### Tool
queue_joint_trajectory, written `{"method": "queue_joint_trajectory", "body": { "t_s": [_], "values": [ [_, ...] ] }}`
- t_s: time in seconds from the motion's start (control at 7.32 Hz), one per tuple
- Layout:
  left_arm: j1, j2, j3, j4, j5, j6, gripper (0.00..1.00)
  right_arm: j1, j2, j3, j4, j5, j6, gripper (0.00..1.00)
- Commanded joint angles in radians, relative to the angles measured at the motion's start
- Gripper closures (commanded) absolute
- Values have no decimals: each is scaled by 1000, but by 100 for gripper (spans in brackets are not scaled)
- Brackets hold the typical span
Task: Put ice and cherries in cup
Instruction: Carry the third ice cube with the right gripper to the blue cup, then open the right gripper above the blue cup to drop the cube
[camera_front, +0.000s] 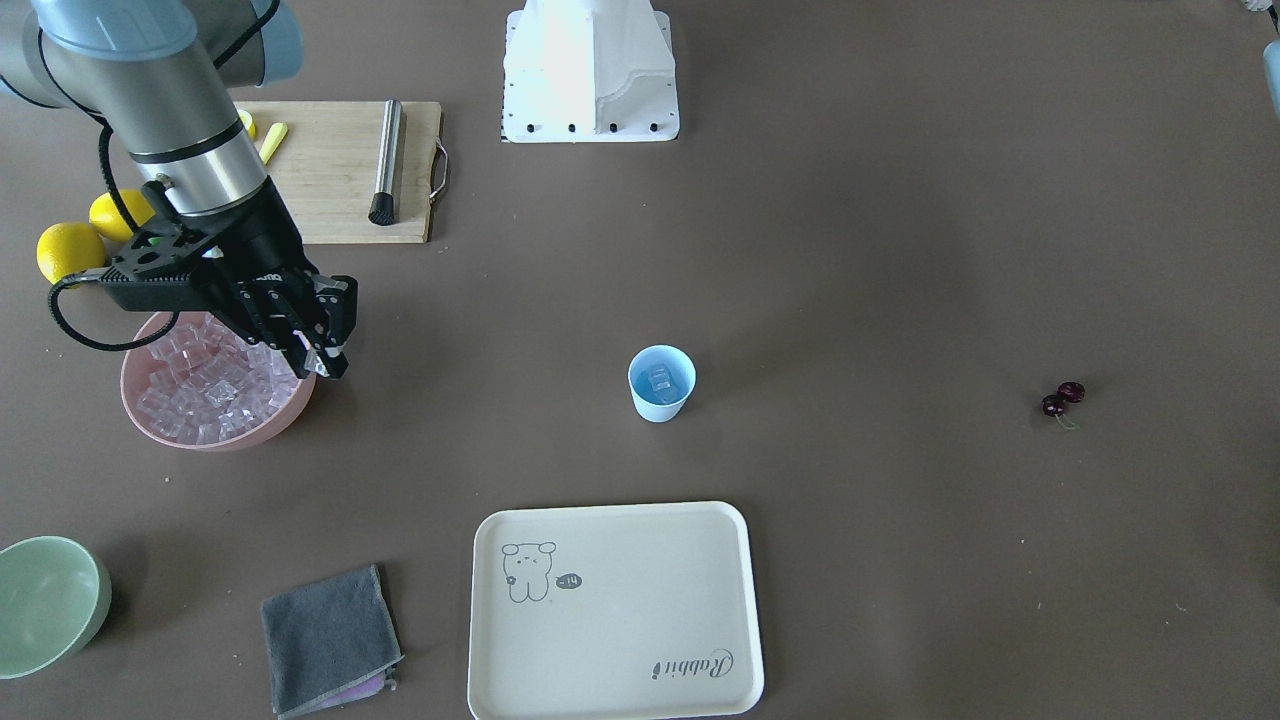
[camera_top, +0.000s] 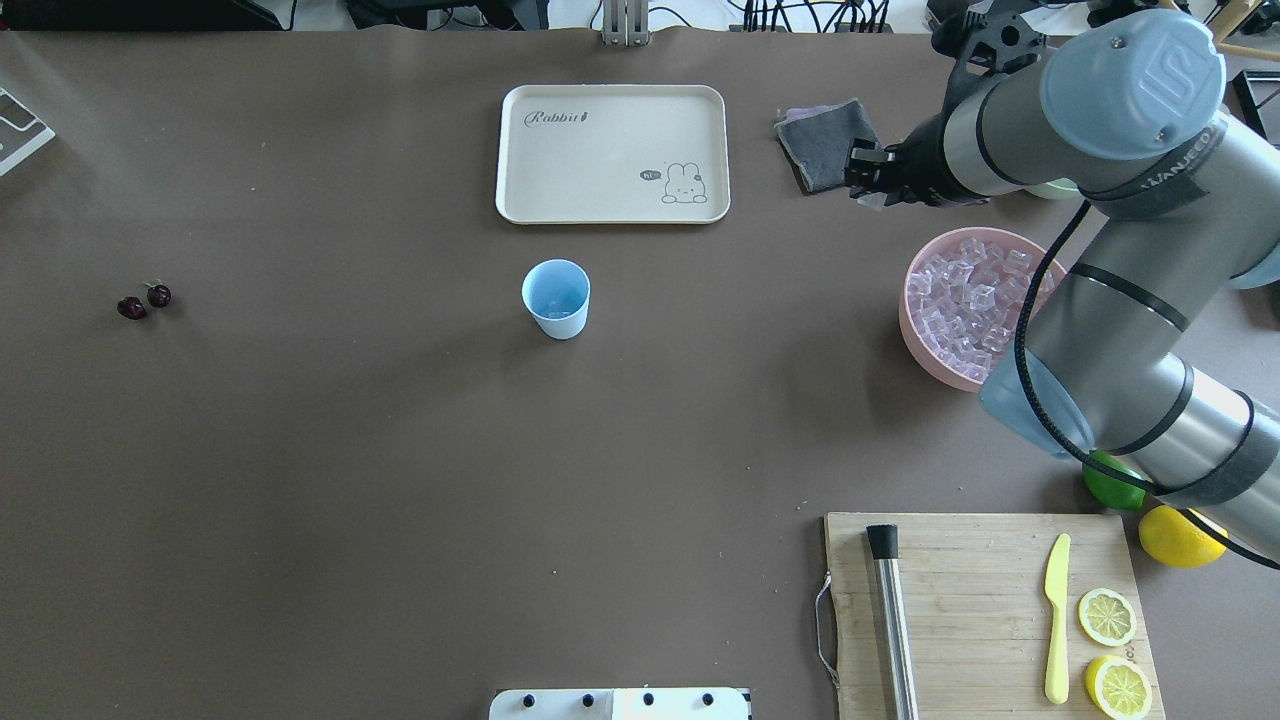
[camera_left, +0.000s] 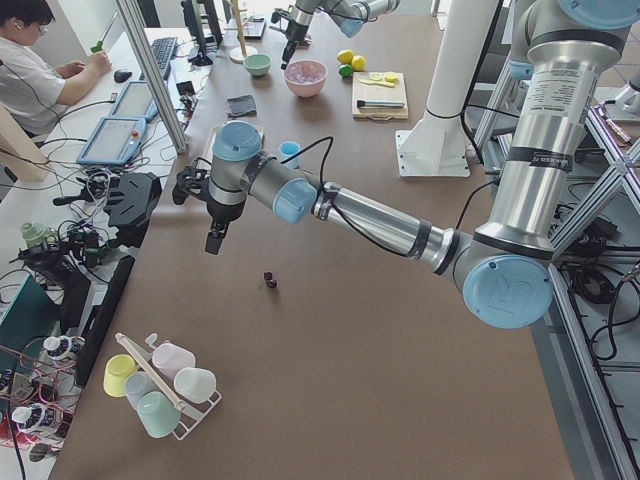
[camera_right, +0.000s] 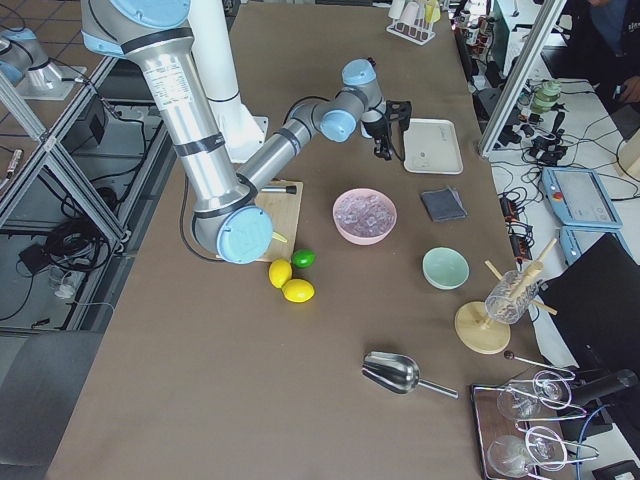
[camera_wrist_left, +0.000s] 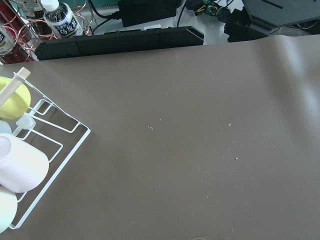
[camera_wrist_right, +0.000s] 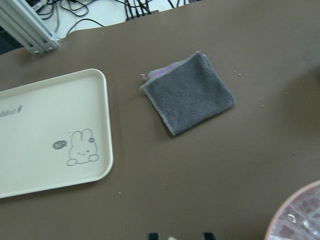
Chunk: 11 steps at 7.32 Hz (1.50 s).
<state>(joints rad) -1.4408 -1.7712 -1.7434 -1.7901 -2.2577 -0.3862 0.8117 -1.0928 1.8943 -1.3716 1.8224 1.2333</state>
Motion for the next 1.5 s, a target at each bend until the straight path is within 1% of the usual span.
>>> {"method": "queue_joint_trajectory", "body": {
  "t_s": [0.0, 0.14, 0.27, 0.41, 0.55, 0.68, 0.82, 1.09, 1.37],
  "values": [
    [14, -1, -4, 0, 1, 0, 2, -102, 140, -38, 9, -91, -2, 100],
    [16, -1, -5, 0, 0, 0, 2, -159, 198, -96, 35, -176, -3, 100],
    [29, -1, -1, -2, 1, 0, 2, -202, 268, -194, 83, -214, -2, 100],
    [40, -1, 4, -2, 1, -2, 2, -230, 301, -242, 95, -221, -3, 100],
    [46, -1, 4, -2, 1, -2, 2, -256, 348, -309, 104, -239, -20, 100],
    [48, -2, 5, -2, 1, -2, 2, -272, 410, -422, 164, -245, -32, 100],
    [57, -2, 8, -2, 1, -2, 2, -282, 430, -505, 231, -256, -32, 100],
    [57, -2, 10, -3, 1, -2, 2, -305, 427, -546, 239, -256, -38, 100],
    [57, -1, 10, -3, 1, 0, 2, -324, 429, -546, 240, -255, -34, 100]
  ]
}}
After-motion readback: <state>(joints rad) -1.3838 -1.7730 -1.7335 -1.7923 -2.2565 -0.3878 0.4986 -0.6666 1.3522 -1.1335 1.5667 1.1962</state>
